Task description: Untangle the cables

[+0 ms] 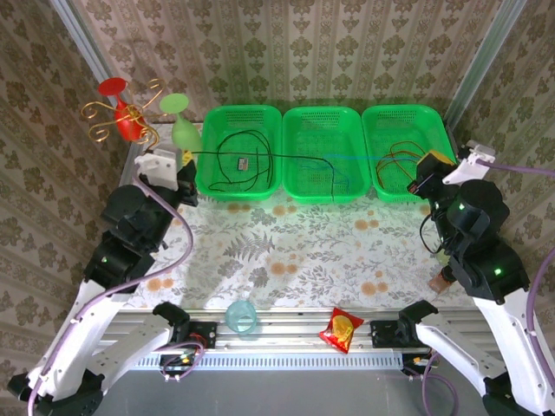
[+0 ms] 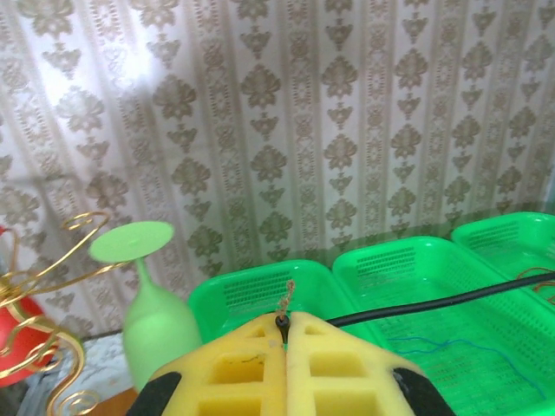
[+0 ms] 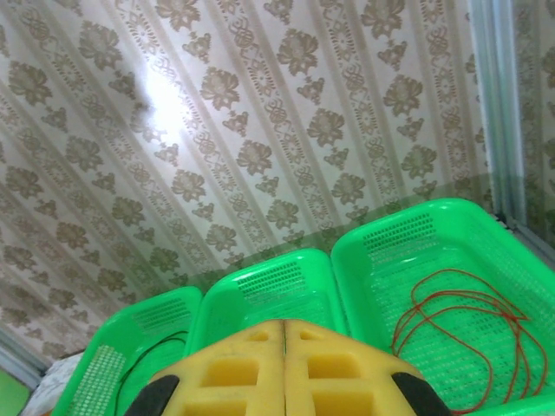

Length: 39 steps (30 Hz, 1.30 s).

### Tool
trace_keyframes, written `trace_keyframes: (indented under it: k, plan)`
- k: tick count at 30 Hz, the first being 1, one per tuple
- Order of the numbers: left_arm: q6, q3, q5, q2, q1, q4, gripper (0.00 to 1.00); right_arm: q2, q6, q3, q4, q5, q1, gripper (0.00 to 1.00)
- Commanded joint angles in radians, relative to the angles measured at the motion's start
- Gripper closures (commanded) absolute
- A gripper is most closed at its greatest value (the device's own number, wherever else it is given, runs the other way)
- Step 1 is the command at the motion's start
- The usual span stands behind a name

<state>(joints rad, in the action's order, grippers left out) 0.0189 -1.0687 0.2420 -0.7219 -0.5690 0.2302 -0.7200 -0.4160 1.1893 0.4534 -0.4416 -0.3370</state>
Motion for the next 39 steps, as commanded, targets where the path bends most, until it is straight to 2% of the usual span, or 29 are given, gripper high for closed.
trace_keyframes:
  k: [1,7,18,28,39]
  plan:
    - [-0.037,-0.004,0.036,0.031,0.044,0.077,1.00,0.023,0.027,-0.019,0.014,-0.066,0.025,1.00]
    - [-0.049,-0.010,0.100,0.060,0.098,0.148,1.00,0.024,0.027,-0.012,0.046,-0.106,0.064,1.00]
    - [-0.046,0.026,0.279,0.158,0.167,0.156,1.00,0.056,0.033,-0.041,0.054,-0.257,0.092,1.00]
    - [0.010,0.171,0.516,0.328,0.169,-0.046,1.00,0.137,0.035,-0.092,0.033,-0.367,0.116,1.00]
    - [0.059,0.228,0.638,0.409,0.170,-0.151,1.00,0.154,0.057,-0.106,0.012,-0.421,0.118,1.00]
